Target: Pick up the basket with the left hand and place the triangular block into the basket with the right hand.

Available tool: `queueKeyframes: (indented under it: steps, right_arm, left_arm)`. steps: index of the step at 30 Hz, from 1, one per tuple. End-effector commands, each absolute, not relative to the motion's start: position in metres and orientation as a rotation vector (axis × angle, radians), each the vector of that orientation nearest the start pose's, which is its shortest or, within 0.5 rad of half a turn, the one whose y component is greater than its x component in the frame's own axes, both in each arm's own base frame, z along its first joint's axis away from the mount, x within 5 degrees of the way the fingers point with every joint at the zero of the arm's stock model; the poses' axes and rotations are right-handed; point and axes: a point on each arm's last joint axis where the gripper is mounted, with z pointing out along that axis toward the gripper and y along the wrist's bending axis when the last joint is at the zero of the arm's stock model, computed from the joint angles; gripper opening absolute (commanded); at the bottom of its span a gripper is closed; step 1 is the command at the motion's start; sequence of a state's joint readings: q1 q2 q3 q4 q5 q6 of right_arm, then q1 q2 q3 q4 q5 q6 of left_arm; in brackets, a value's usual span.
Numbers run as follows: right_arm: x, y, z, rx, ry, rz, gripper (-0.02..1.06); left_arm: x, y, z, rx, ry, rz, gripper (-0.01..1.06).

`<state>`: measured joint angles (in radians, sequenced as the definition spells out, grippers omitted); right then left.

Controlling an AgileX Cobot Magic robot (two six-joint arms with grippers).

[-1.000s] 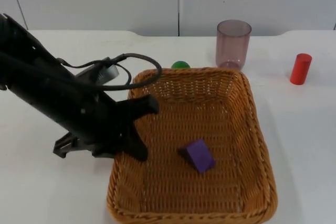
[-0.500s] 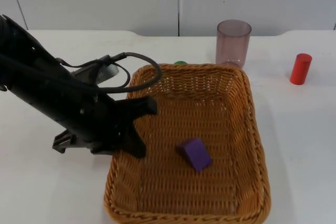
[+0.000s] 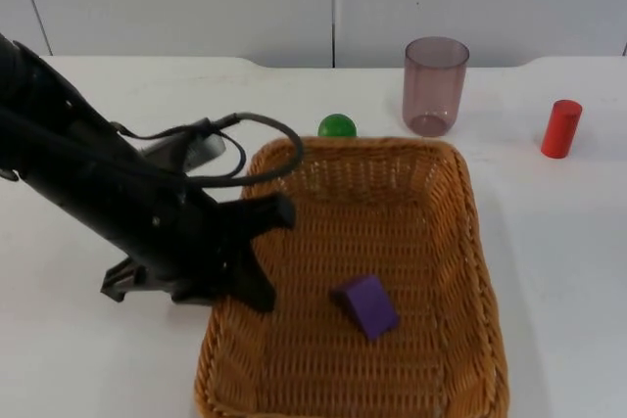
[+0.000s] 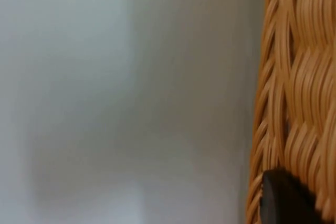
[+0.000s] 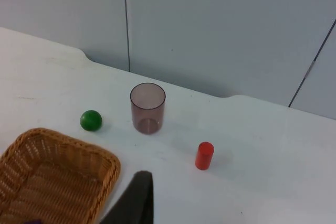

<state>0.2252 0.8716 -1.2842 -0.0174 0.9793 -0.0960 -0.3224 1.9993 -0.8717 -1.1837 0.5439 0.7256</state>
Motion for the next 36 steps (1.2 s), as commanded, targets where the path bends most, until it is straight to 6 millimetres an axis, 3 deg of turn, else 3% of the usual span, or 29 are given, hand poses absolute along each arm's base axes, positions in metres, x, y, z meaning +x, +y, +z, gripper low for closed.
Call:
queueKeyframes:
  steps: [1, 5, 9, 10, 13, 14, 19, 26, 31, 32, 36]
  right_arm:
    - [0.135, 0.028, 0.462, -0.322, 2.017, 0.05, 1.04]
    - [0.135, 0.028, 0.462, -0.322, 2.017, 0.05, 1.04]
    - [0.135, 0.028, 0.462, -0.322, 2.017, 0.05, 1.04]
    - [0.135, 0.028, 0.462, -0.322, 2.017, 0.05, 1.04]
    - [0.135, 0.028, 0.462, -0.322, 2.017, 0.05, 1.04]
    - [0.135, 0.028, 0.462, -0.322, 2.017, 0.05, 1.04]
    - [0.135, 0.028, 0.462, -0.326, 2.016, 0.048, 1.04]
    - [0.135, 0.028, 0.462, -0.326, 2.016, 0.048, 1.04]
    - [0.134, 0.028, 0.461, -0.327, 2.026, 0.047, 1.04]
    - [0.134, 0.028, 0.461, -0.327, 2.026, 0.047, 1.04]
    - [0.134, 0.028, 0.461, -0.327, 2.028, 0.052, 1.04]
  left_arm:
    - [0.289, -0.147, 0.082, -0.015, 2.934, -0.908, 0.0]
    - [0.289, -0.147, 0.08, -0.02, 2.939, -0.909, 0.08]
    - [0.29, -0.147, 0.08, -0.026, 2.935, -0.9, 0.46]
    - [0.29, -0.147, 0.08, -0.026, 2.935, -0.9, 0.46]
    - [0.289, -0.147, 0.08, -0.04, 2.943, -0.901, 0.96]
    - [0.288, -0.147, 0.08, -0.017, 2.951, -0.898, 1.05]
    - [0.284, -0.147, 0.082, 0.075, 2.972, -0.903, 1.05]
    - [0.29, -0.141, 0.107, -0.014, 2.903, -0.803, 1.05]
    - [0.294, -0.119, 0.145, 0.025, 2.796, -0.502, 1.05]
    - [0.294, -0.119, 0.145, 0.025, 2.796, -0.502, 1.05]
    - [0.298, -0.09, 0.19, 0.057, 2.63, -0.287, 1.05]
